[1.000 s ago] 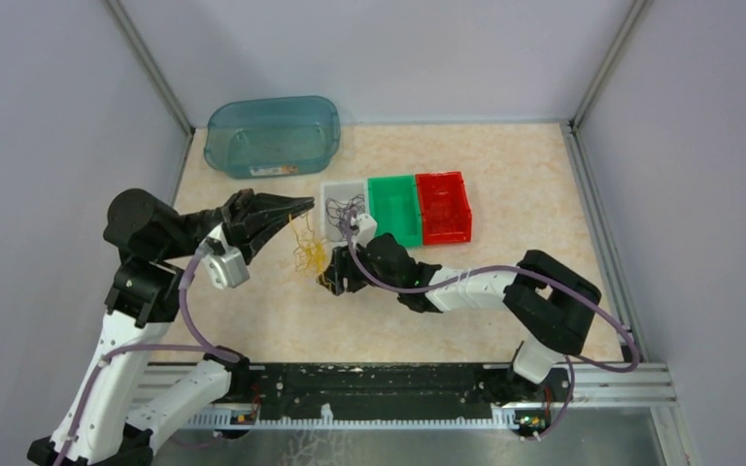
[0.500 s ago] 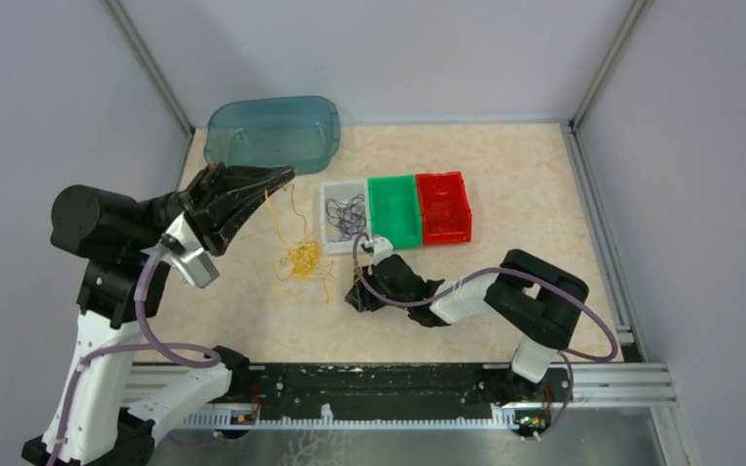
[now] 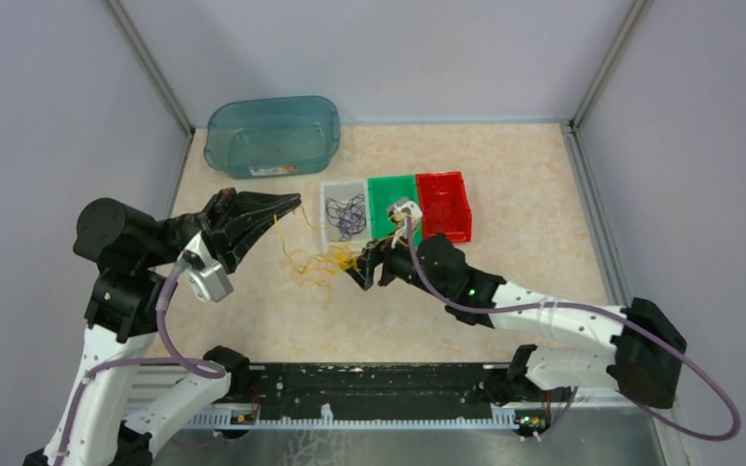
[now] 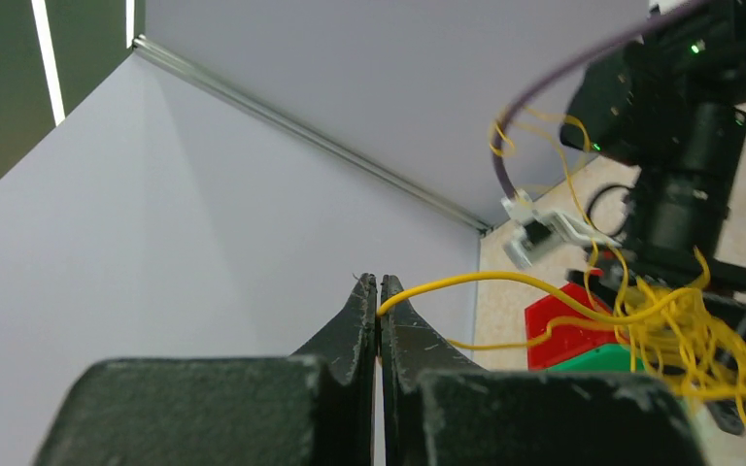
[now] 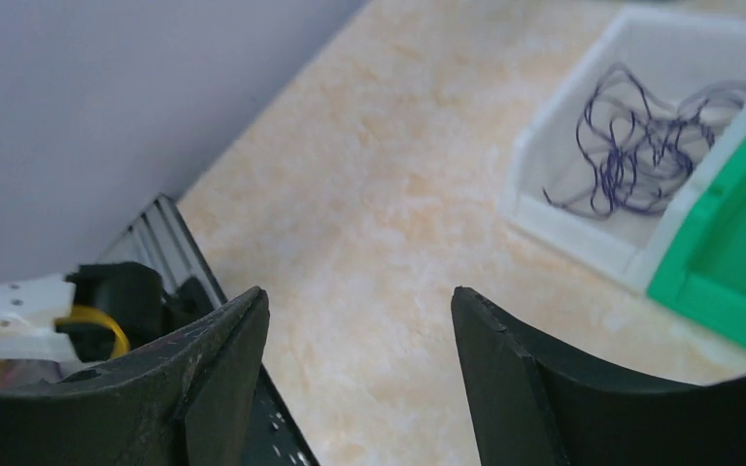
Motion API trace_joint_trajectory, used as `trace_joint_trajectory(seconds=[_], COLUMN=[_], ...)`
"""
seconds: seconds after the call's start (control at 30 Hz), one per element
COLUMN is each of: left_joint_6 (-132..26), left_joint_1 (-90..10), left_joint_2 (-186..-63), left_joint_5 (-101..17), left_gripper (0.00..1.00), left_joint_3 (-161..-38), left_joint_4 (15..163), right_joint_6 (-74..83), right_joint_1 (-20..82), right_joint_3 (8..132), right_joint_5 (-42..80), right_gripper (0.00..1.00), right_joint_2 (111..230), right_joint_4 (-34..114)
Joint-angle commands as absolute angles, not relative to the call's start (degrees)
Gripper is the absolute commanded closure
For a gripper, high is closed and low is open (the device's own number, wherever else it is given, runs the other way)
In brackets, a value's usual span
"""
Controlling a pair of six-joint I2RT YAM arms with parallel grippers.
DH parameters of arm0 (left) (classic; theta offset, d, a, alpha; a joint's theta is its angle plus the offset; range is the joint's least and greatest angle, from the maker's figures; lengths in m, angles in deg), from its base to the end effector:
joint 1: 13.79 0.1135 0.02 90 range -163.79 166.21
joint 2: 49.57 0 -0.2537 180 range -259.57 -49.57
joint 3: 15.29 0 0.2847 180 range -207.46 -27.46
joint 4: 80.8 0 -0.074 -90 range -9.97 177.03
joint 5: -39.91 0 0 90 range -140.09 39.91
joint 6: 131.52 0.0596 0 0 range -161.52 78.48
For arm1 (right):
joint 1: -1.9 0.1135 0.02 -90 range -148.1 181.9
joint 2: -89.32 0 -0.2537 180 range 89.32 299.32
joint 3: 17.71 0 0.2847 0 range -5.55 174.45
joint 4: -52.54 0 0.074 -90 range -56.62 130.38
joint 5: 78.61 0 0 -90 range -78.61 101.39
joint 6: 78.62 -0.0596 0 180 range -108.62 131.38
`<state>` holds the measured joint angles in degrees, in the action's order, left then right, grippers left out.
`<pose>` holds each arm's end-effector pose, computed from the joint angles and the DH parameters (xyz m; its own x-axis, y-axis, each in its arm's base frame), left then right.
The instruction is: Untangle the cables
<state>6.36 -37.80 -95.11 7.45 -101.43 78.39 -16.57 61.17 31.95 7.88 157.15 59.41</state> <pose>0.1240 -0.1103 0.5157 0.9074 0.0316 -0.4192 0.4035 0.2143 0.8895 0.1696 0.2781 0.2335 -0.4762 0.1145 -0.8719 -0.6839 0.5751 0.4490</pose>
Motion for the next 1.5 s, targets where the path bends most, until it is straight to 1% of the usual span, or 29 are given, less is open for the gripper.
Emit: trace_joint_trajectory(seconds=[0.0, 0.27, 0.4, 0.6, 0.77, 0.9, 1.0, 1.07, 1.1, 1.17, 1.3, 1.47], left_joint_6=[7.9, 11.1, 10.1, 12.8, 14.7, 17.0, 19.1, 19.1, 19.1, 20.0, 24.3, 27.8], left_joint_1=[-37.9, -37.9, -38.0, -37.9, -37.9, -37.9, -37.9, -38.0, -37.9, -38.0, -37.9, -37.9], left_joint_2=[-93.4, -91.6, -91.2, -92.4, -95.1, -96.1, -96.7, -97.8, -98.8, -100.8, -103.1, -106.9], left_joint_5=[8.9, 9.3, 6.6, -2.4, -7.2, -8.3, -13.9, -20.7, -23.7, -28.2, -31.9, -37.9], left_gripper=[1.0, 1.0, 1.0, 1.0, 1.0, 1.0, 1.0, 1.0, 1.0, 1.0, 1.0, 1.0], left_joint_3=[-99.0, -97.2, -96.8, -98.3, -102.5, -104.5, -103.9, -103.7, -104.9, -108.2, -111.6, -117.1], left_joint_4=[77.1, 74.3, 78.9, 86.5, 90.4, 90.1, 95.3, 102.5, 103.9, 103.7, 105.0, 105.7], right_joint_6=[-11.1, -10.8, -14.3, -20.3, -20.3, -20.5, -20.4, -20.8, -21.0, -21.0, -21.6, -23.6], right_joint_1=[61.5, 61.5, 61.5, 61.6, 61.6, 61.5, 61.4, 61.0, 60.9, 60.8, 60.8, 60.7], right_joint_3=[37.7, 39.0, 30.6, 19.6, 18.3, 18.4, 17.1, 15.9, 15.3, 14.6, 13.4, 10.7], right_joint_5=[8.1, 10.1, 9.0, 8.6, 4.8, 0.0, -2.1, -1.9, -1.8, -1.9, -2.3, -3.8], right_gripper=[0.3, 0.3, 0.31, 0.33, 0.31, 0.29, 0.28, 0.28, 0.28, 0.28, 0.28, 0.27], right_joint_2=[151.1, 146.5, 145.1, 145.0, 146.3, 145.4, 143.9, 143.5, 143.7, 144.5, 145.5, 142.9], right_joint_4=[53.3, 48.9, 53.2, 58.8, 53.6, 49.5, 48.1, 48.4, 48.7, 49.0, 49.0, 48.0])
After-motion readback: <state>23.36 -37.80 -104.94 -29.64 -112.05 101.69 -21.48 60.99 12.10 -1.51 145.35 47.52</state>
